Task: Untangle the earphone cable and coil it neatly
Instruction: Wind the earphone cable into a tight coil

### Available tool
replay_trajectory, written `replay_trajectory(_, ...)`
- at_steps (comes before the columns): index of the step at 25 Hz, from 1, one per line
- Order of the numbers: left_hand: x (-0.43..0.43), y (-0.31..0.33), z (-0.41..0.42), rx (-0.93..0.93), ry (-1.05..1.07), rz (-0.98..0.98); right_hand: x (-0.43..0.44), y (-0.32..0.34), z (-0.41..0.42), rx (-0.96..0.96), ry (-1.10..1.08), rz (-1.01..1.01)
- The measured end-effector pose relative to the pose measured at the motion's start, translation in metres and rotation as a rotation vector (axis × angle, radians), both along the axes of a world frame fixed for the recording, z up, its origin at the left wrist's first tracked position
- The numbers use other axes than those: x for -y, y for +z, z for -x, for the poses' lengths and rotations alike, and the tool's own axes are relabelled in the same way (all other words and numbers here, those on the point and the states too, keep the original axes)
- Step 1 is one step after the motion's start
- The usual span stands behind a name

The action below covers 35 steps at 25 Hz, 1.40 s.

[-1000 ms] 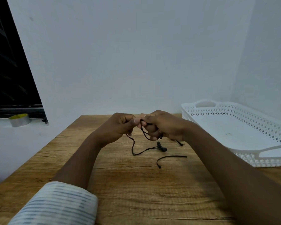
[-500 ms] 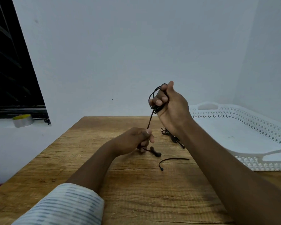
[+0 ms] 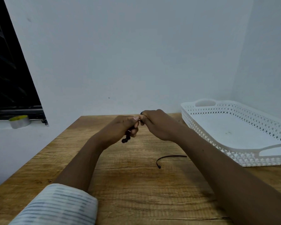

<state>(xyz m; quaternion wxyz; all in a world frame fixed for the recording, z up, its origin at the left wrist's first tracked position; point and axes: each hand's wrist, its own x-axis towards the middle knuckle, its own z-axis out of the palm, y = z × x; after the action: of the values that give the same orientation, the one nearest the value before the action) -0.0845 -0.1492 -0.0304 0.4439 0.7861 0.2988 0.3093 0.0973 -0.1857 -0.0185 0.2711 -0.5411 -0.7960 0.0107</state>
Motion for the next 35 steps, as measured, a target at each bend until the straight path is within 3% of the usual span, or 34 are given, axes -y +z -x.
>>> replay_trajectory(6, -0.002, -0.003, -0.001, 0.068, 0.059, -0.189, 0.011, 0.005, 0.001, -0.713, 0.271, 0.528)
replay_trajectory(9, 0.002, -0.002, -0.009, 0.125, 0.049, -0.215, 0.009, 0.005, -0.001, -1.052, 0.386, 0.622)
replay_trajectory(13, 0.008, -0.005, -0.021, 0.144, 0.072, -0.17, 0.006, 0.005, 0.001, -1.267, 0.501, 0.7)
replay_trajectory(21, 0.013, 0.001, -0.019, 0.121, 0.009, -0.154, 0.014, 0.011, 0.005, -1.222, 0.498, 0.622)
replay_trajectory(22, 0.013, 0.002, -0.017, 0.124, 0.03, -0.183, 0.015, 0.014, 0.006, -1.13, 0.422, 0.539)
replay_trajectory(25, 0.004, 0.001, -0.008, 0.049, 0.14, -0.354, 0.022, 0.021, 0.007, -0.562, 0.09, 0.117)
replay_trajectory(26, 0.003, -0.001, -0.006, 0.025, 0.155, -0.374, 0.023, 0.021, 0.005, -0.494, 0.044, 0.087)
replay_trajectory(31, 0.003, -0.004, -0.007, -0.031, 0.147, -0.315, 0.015, 0.014, -0.004, -0.631, 0.097, 0.246)
replay_trajectory(35, 0.01, -0.003, -0.011, -0.209, 0.08, -0.424, 0.012, 0.011, -0.004, -0.716, 0.136, 0.305)
